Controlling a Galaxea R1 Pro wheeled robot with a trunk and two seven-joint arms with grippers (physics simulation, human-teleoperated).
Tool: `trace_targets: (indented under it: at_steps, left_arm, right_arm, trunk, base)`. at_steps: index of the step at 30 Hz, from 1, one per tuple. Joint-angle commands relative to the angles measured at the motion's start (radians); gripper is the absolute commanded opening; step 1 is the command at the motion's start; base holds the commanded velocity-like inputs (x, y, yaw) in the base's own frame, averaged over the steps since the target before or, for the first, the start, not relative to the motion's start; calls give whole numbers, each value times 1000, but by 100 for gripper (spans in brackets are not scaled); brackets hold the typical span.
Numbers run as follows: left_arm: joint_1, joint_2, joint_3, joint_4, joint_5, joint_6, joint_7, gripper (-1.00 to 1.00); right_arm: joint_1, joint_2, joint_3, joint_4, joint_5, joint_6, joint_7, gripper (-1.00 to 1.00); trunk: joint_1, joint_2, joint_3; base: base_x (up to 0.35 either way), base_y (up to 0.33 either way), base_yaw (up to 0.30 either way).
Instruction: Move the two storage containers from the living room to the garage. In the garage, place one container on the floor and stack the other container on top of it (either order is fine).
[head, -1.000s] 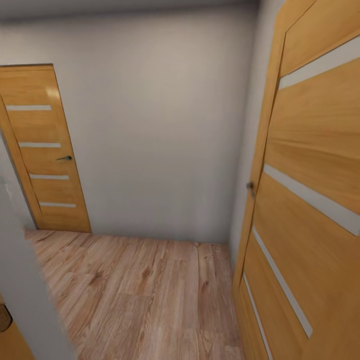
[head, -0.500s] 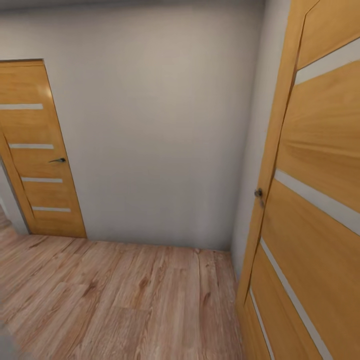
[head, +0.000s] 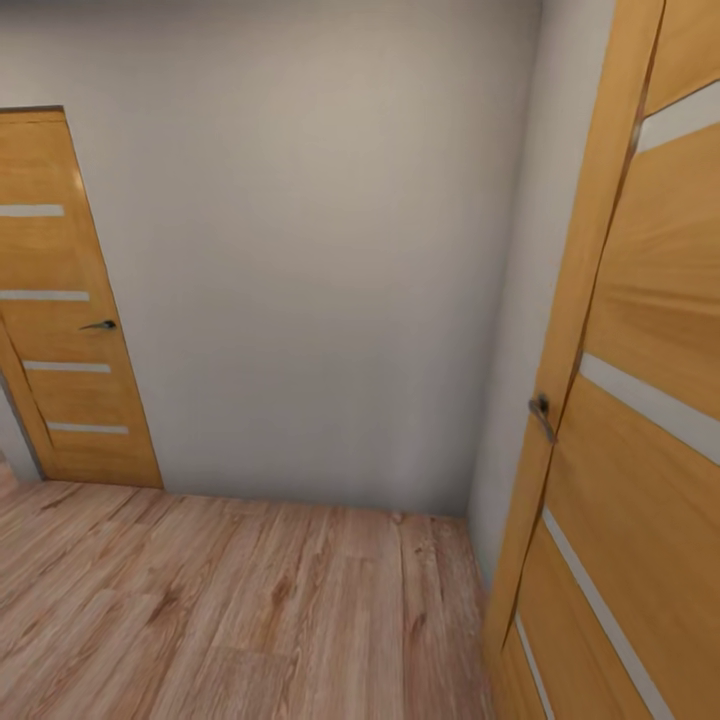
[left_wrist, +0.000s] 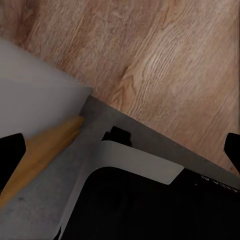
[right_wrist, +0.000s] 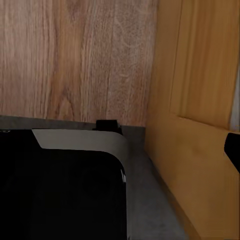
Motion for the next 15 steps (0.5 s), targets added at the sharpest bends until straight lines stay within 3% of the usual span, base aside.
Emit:
trace_targets:
  at_steps: [1,15]
  left_arm:
    - [-1,0,-1,0,4,-3,2,100]
    - [-1,1,-1,0,5,-3,2,100]
  right_arm:
    - [-1,0,7,3,-7,-6,0,100]
    - [-1,0,7,3,-7,-6,1,100]
  trunk:
    - [1,-1,-1]
    - [1,-1,-1]
  base:
    - [321,0,0]
    - [321,0,0]
